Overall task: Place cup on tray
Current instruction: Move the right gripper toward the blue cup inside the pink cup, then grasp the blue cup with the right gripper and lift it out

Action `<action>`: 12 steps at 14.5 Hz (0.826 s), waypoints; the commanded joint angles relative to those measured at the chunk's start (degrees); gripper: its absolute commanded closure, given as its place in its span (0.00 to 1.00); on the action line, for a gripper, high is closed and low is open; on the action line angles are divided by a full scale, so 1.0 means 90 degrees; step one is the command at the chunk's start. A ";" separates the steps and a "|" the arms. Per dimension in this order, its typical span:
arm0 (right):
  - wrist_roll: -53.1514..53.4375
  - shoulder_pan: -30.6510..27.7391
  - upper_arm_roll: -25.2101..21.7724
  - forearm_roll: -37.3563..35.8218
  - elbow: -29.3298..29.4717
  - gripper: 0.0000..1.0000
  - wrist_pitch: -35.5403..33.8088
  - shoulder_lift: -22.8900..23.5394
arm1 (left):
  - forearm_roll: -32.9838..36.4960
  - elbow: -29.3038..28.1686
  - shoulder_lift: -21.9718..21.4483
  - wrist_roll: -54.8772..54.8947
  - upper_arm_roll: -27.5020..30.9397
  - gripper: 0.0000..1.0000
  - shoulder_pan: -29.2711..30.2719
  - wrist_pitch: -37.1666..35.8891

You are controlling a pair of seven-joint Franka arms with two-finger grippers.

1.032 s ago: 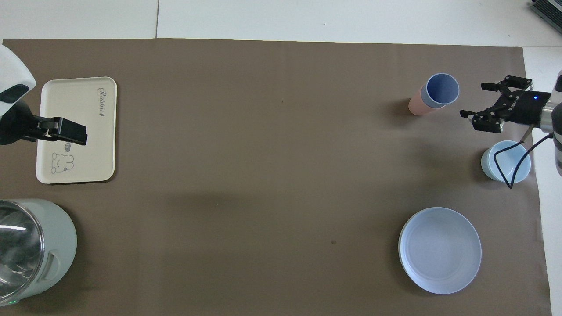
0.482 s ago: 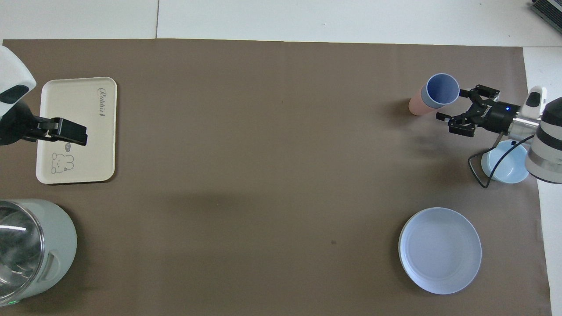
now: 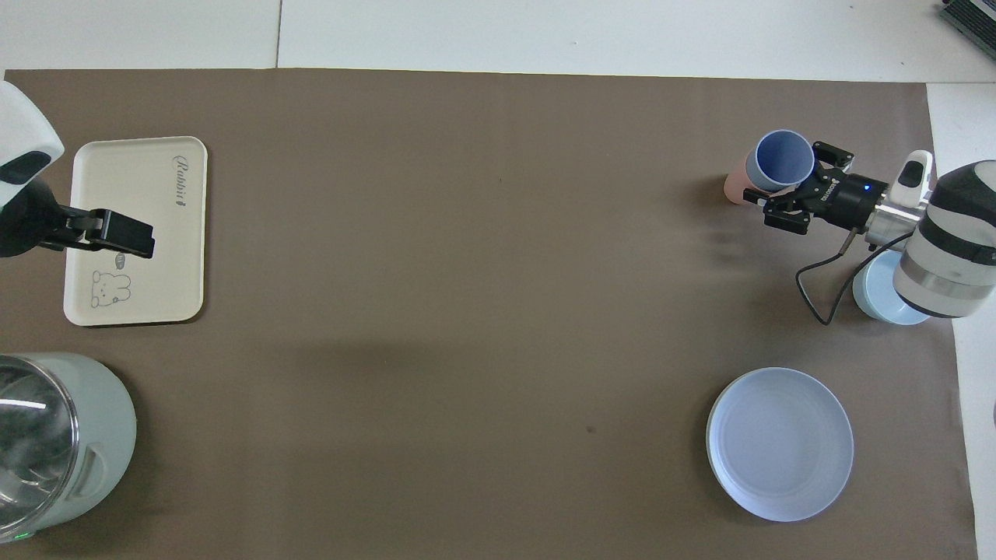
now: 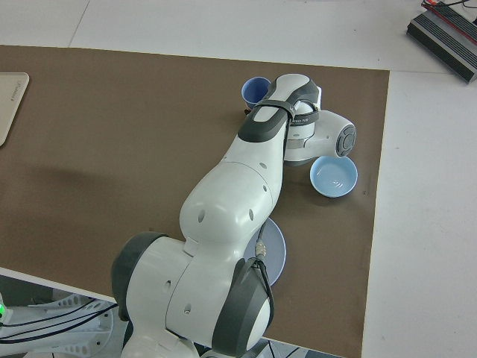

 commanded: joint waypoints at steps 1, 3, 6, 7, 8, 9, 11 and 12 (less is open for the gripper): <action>-0.0245 0.0040 0.0026 0.0352 0.0082 0.00 0.0133 0.0095 | -0.0031 -0.0031 -0.0077 0.0079 0.0047 0.00 -0.0042 -0.0100; -0.0371 0.0060 0.0026 0.0411 0.0082 0.48 0.0162 0.0095 | -0.0031 -0.0031 -0.0077 0.0088 0.0047 0.00 -0.0042 -0.0071; -0.0333 0.0079 0.0026 0.0412 0.0081 1.00 0.0192 0.0085 | -0.0031 -0.0031 -0.0077 0.0098 0.0047 0.00 -0.0032 -0.0071; -0.0313 0.0099 0.0036 0.0411 0.0081 1.00 0.0192 0.0047 | -0.0031 -0.0031 -0.0087 0.0108 0.0047 0.00 -0.0032 -0.0081; -0.0207 0.0176 0.0026 0.0363 0.0081 1.00 0.0230 -0.0002 | -0.0031 -0.0031 -0.0087 0.0108 0.0047 0.00 -0.0032 -0.0081; -0.0022 0.0235 0.0016 0.0256 0.0081 1.00 0.0434 -0.0167 | -0.0031 -0.0031 -0.0087 0.0098 0.0047 0.00 -0.0042 -0.0071; 0.0843 0.0575 -0.0042 -0.0404 0.0013 1.00 0.0766 -0.0645 | -0.0031 -0.0050 -0.0087 0.0108 0.0047 0.00 -0.0032 -0.0032; 0.1642 0.0732 -0.0042 -0.1105 0.0003 1.00 0.0980 -0.0908 | -0.0041 -0.0051 -0.0087 0.0117 0.0047 0.00 -0.0023 -0.0032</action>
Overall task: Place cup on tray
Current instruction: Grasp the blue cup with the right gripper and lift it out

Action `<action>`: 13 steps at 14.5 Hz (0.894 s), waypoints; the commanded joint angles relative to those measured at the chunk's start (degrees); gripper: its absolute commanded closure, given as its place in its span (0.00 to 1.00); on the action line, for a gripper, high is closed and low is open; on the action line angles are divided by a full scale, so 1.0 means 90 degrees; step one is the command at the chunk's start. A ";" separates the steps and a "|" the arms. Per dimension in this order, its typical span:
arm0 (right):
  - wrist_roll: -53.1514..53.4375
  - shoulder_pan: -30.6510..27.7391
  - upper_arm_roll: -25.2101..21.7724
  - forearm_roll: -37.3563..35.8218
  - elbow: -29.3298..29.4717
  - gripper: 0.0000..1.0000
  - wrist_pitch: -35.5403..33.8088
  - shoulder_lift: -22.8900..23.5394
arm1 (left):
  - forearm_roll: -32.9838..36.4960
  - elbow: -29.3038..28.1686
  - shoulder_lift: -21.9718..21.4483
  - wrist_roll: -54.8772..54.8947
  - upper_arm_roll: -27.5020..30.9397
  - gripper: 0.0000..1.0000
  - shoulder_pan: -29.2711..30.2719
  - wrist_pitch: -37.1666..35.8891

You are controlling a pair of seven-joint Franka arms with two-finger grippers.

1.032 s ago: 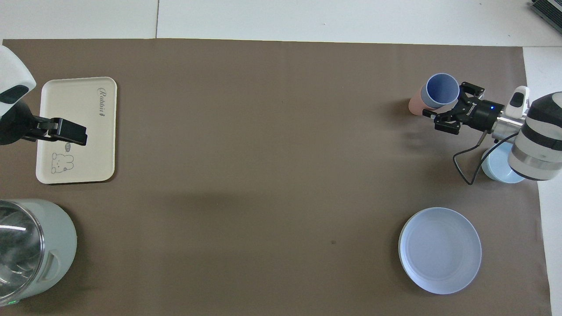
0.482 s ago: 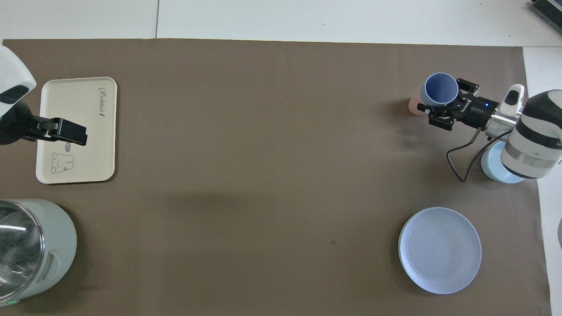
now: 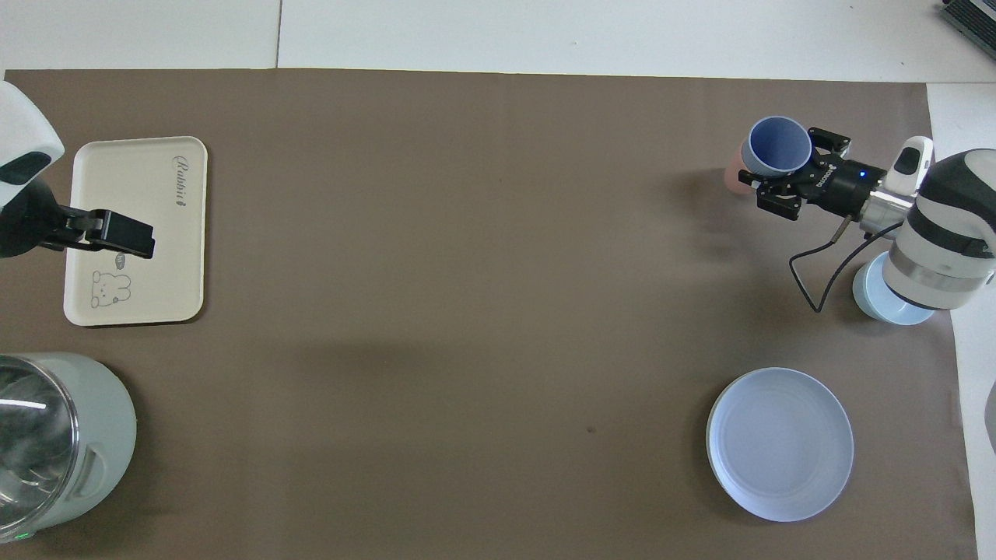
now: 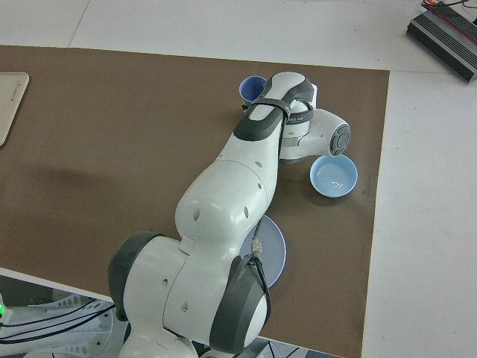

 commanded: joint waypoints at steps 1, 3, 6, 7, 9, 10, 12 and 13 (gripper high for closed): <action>0.2119 0.0395 -0.0014 -0.1764 -0.0142 1.00 0.0453 -0.0889 | -0.0041 -0.0041 -0.0087 0.0115 0.0047 0.00 -0.0023 -0.0032; 0.3993 0.0648 0.0016 -0.3619 -0.0113 1.00 0.0346 -0.1329 | -0.0041 -0.0041 -0.0087 0.0125 0.0047 0.00 -0.0023 -0.0032; 0.6807 0.1272 0.0006 -0.5955 -0.0006 1.00 -0.0218 -0.1954 | -0.0041 -0.0080 -0.0097 0.0125 0.0047 0.00 -0.0013 -0.0022; 0.7444 0.1497 0.0016 -0.6533 0.0091 1.00 -0.0472 -0.2072 | -0.0041 -0.0119 -0.0116 0.0115 0.0047 0.00 -0.0042 -0.0022; 0.8451 0.1888 0.0035 -0.7307 0.0481 1.00 -0.1261 -0.2142 | -0.0041 -0.0391 -0.0272 0.0096 0.0047 0.00 -0.0042 -0.0032; 0.8833 0.2122 0.0045 -0.7561 0.0734 1.00 -0.1652 -0.2142 | -0.0041 -0.0654 -0.0398 0.0057 0.0047 0.00 -0.0042 0.0016; 0.9459 0.2591 0.0045 -0.8253 0.1135 1.00 -0.2259 -0.2084 | -0.0108 -0.0773 -0.0458 0.0038 0.0037 0.00 -0.0052 0.0065; 0.9481 0.2767 0.0045 -0.8567 0.1195 1.00 -0.2465 -0.2083 | -0.0322 -0.0773 -0.0448 0.0018 0.0018 0.00 -0.0071 0.0095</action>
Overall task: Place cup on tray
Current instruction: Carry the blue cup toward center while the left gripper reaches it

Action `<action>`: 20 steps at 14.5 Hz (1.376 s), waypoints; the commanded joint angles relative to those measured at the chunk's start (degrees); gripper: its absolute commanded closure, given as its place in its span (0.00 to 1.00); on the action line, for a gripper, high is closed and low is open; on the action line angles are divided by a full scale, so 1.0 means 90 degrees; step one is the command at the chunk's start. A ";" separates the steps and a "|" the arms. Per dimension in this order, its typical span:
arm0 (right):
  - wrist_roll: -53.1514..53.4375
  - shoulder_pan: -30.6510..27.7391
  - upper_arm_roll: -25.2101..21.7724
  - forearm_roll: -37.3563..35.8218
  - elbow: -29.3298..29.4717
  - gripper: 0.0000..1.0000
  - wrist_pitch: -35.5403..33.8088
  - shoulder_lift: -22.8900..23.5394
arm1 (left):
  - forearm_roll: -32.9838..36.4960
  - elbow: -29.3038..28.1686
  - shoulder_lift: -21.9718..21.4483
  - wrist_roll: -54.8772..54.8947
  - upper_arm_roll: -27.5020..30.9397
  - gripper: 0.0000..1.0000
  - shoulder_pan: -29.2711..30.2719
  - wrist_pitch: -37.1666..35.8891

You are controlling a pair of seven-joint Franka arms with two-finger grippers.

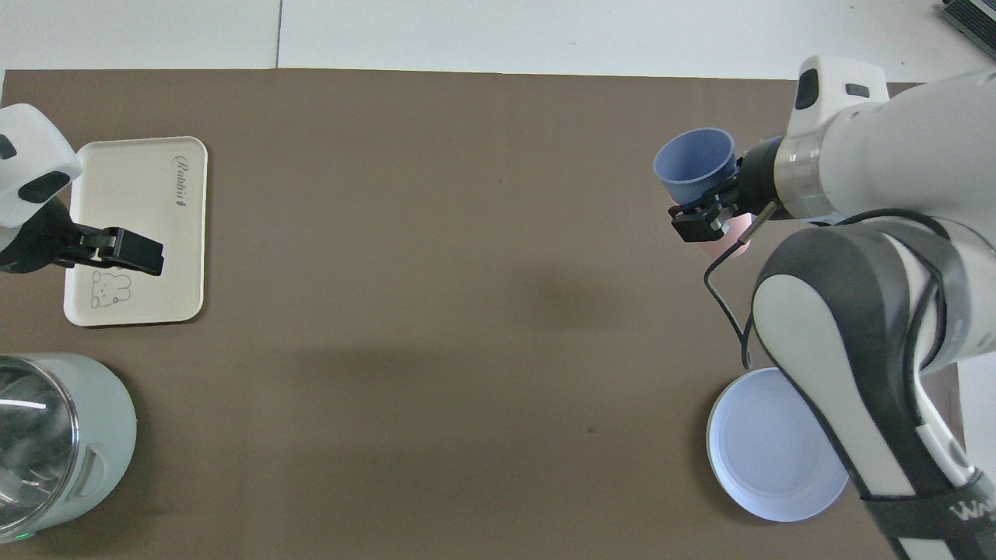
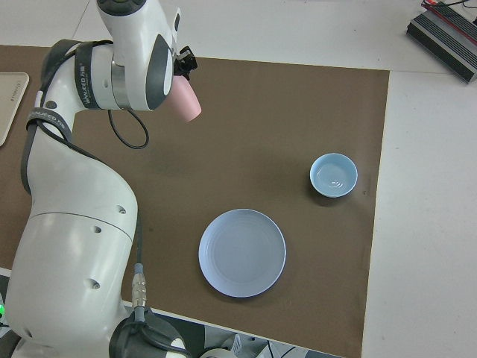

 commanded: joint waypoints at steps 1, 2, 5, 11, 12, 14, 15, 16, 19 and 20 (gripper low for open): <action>0.0302 0.0386 -0.0011 -0.0746 0.0369 1.00 -0.0620 0.0123 | -0.0718 -0.0339 -0.0278 -0.0082 0.0047 0.00 -0.0089 0.0175; 0.0302 0.0541 -0.0011 -0.0873 0.0369 1.00 -0.0738 0.0103 | -0.1196 -0.0339 -0.0230 -0.0286 0.0048 0.00 -0.0089 0.0292; 0.0282 0.1126 -0.0011 -0.1536 0.0369 1.00 -0.0798 0.0181 | -0.2544 -0.0320 0.0140 -0.1446 0.0038 0.00 -0.0341 0.1033; 0.0292 0.1851 -0.0001 -0.2583 0.0573 1.00 -0.1041 0.0493 | -0.4518 -0.0320 0.0971 -0.2904 0.0038 0.01 -0.1610 0.3464; 0.0292 0.1871 -0.0001 -0.2593 0.0622 1.00 -0.1061 0.0513 | -0.4792 -0.0320 0.1088 -0.2934 0.0038 0.02 -0.1825 0.3825; 0.0292 0.1881 -0.0001 -0.2593 0.0613 1.00 -0.1071 0.0523 | -0.5048 -0.0378 0.1167 -0.2905 0.0028 0.05 -0.2265 0.4257; 0.0292 0.1871 -0.0001 -0.2593 0.0613 1.00 -0.1061 0.0523 | -0.5078 -0.0378 0.1167 -0.2925 0.0028 0.08 -0.2412 0.4307; 0.0292 0.1871 -0.0001 -0.2593 0.0623 1.00 -0.1061 0.0523 | -0.5175 -0.0388 0.1167 -0.2925 0.0028 0.14 -0.2597 0.4365; 0.0292 0.1861 -0.0001 -0.2593 0.0623 1.00 -0.1061 0.0523 | -0.5273 -0.0592 0.1138 -0.2944 0.0028 0.20 -0.3203 0.4901; 0.0292 0.1861 -0.0001 -0.2584 0.0623 1.00 -0.1061 0.0523 | -0.5302 -0.0632 0.1138 -0.2944 0.0028 0.21 -0.3321 0.5019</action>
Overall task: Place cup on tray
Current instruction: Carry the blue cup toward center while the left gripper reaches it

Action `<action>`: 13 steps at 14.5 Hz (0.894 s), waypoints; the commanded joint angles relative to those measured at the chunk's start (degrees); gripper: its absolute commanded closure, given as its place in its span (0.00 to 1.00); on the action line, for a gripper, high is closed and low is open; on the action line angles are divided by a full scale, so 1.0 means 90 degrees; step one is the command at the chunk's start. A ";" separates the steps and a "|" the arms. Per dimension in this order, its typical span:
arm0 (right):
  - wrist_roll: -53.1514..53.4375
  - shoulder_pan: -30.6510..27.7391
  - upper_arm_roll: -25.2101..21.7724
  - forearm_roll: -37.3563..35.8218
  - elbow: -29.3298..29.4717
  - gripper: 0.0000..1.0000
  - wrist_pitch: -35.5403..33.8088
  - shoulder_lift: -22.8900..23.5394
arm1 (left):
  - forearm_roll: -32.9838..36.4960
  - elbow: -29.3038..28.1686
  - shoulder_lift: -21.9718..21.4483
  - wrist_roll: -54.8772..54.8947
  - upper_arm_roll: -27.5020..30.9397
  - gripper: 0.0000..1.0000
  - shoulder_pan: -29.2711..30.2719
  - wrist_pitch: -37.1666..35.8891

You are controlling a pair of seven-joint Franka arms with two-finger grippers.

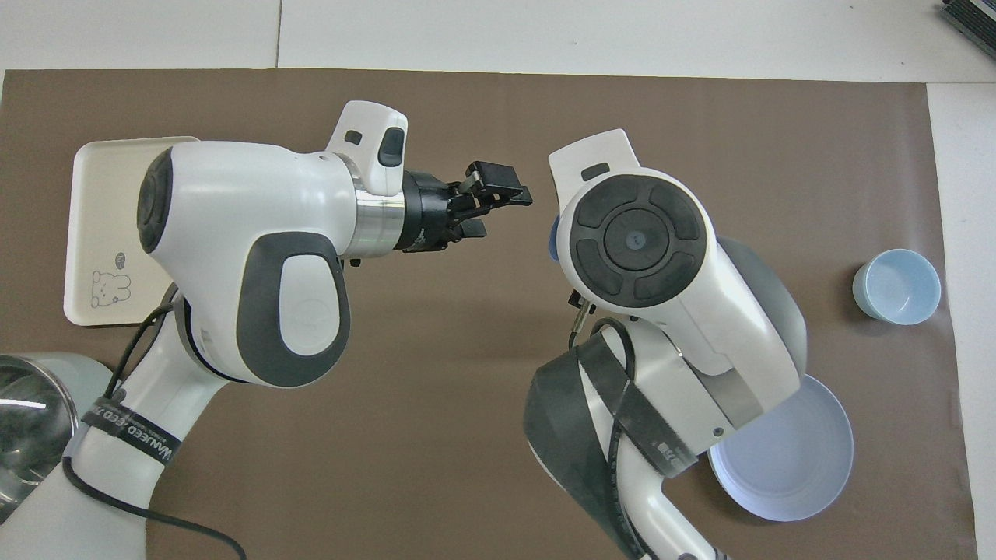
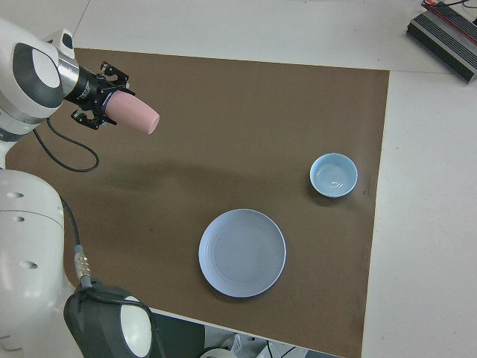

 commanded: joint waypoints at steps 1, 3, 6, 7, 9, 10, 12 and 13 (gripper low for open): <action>0.0045 -0.0017 0.0015 -0.0157 0.0189 1.00 -0.0147 0.0090 | -0.0190 -0.0321 -0.0127 0.0000 0.0105 0.23 -0.0440 0.0458; 0.0055 -0.0027 0.0015 -0.0157 0.0189 1.00 -0.0147 0.0090 | -0.0180 -0.0389 -0.0137 0.0020 0.0114 0.31 -0.0587 0.0498; 0.0065 -0.0027 0.0015 -0.0148 0.0189 1.00 -0.0128 0.0090 | -0.0151 -0.0438 -0.0156 0.0117 0.0114 0.57 -0.0675 0.0468; 0.0074 -0.0027 0.0006 -0.0148 0.0189 1.00 -0.0128 0.0100 | -0.0151 -0.0439 -0.0156 0.0117 0.0114 0.65 -0.0675 0.0459; 0.0094 -0.0027 0.0006 -0.0128 0.0189 1.00 -0.0098 0.0090 | -0.0150 -0.0439 -0.0156 0.0117 0.0114 0.77 -0.0685 0.0478; 0.0104 -0.0027 0.0015 -0.0118 0.0189 1.00 -0.0089 0.0100 | -0.0151 -0.0429 -0.0156 0.0117 0.0114 0.82 -0.0685 0.0488; 0.0104 -0.0027 0.0006 -0.0118 0.0189 1.00 -0.0069 0.0100 | -0.0141 -0.0400 -0.0146 0.0127 0.0114 1.00 -0.0685 0.0488; 0.0104 -0.0027 0.0006 -0.0118 0.0180 1.00 -0.0069 0.0100 | -0.0141 -0.0380 -0.0137 0.0117 0.0114 1.00 -0.0685 0.0488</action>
